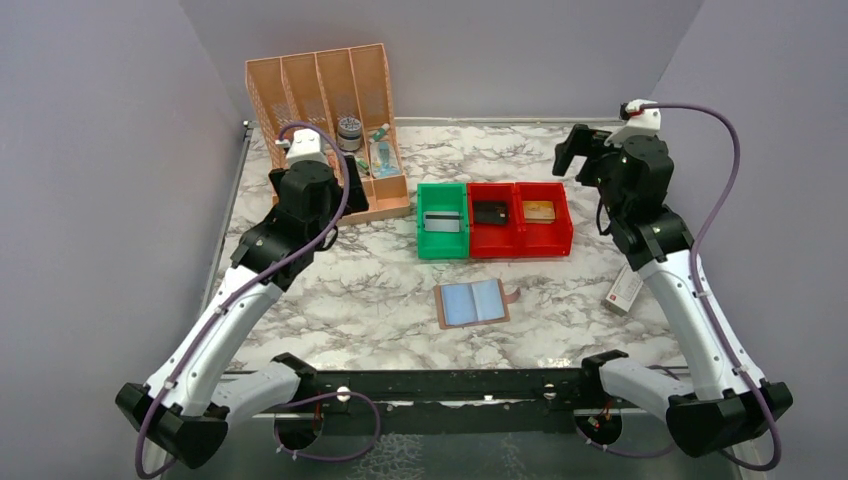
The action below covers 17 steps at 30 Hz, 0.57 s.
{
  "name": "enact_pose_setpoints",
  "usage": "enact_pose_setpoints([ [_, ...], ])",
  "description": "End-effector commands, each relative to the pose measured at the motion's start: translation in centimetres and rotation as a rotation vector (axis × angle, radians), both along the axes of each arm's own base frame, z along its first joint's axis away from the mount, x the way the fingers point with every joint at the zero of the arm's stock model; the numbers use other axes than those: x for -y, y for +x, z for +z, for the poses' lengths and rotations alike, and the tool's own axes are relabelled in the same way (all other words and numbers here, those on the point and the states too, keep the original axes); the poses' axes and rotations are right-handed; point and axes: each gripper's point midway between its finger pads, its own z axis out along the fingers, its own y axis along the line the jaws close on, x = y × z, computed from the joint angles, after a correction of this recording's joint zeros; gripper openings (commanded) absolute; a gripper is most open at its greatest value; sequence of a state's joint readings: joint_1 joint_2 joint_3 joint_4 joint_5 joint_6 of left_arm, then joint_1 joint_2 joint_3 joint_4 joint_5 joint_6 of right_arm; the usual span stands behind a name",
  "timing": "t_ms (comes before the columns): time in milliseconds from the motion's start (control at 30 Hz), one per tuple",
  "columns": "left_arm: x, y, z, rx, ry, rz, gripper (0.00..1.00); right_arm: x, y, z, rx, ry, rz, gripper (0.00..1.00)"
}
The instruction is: Take the credit cards out of the card holder
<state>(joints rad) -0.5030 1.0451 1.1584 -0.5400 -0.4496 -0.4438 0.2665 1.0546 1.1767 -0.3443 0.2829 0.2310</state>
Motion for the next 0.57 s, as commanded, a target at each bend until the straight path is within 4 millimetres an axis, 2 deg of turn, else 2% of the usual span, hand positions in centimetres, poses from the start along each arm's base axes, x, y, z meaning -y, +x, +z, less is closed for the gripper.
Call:
enact_pose_setpoints([
  [0, -3.2, -1.2, 3.7, 0.082, 0.057, 0.099, 0.99, -2.1, -0.7, 1.7, -0.004, 0.033, 0.154, 1.0],
  [67, -3.7, -1.6, 4.1, 0.091, 0.054, 0.107, 0.99, -3.0, -1.2, 2.1, 0.008, 0.026, 0.218, 1.0],
  [233, -3.9, -2.2, 4.4, 0.091, 0.046, 0.111, 0.99, -0.4, -2.2, 4.3, 0.074, 0.061, 0.07, 1.0],
  [433, -3.5, -2.2, 4.9, 0.092, 0.022, 0.098, 0.99, -1.5, -3.2, 5.6, 0.121, 0.007, 0.173, 1.0],
  [533, -3.4, -2.3, 5.1, 0.092, 0.014, 0.093, 0.99, -1.3, -2.8, 5.5, 0.112, 0.004, 0.153, 1.0],
])
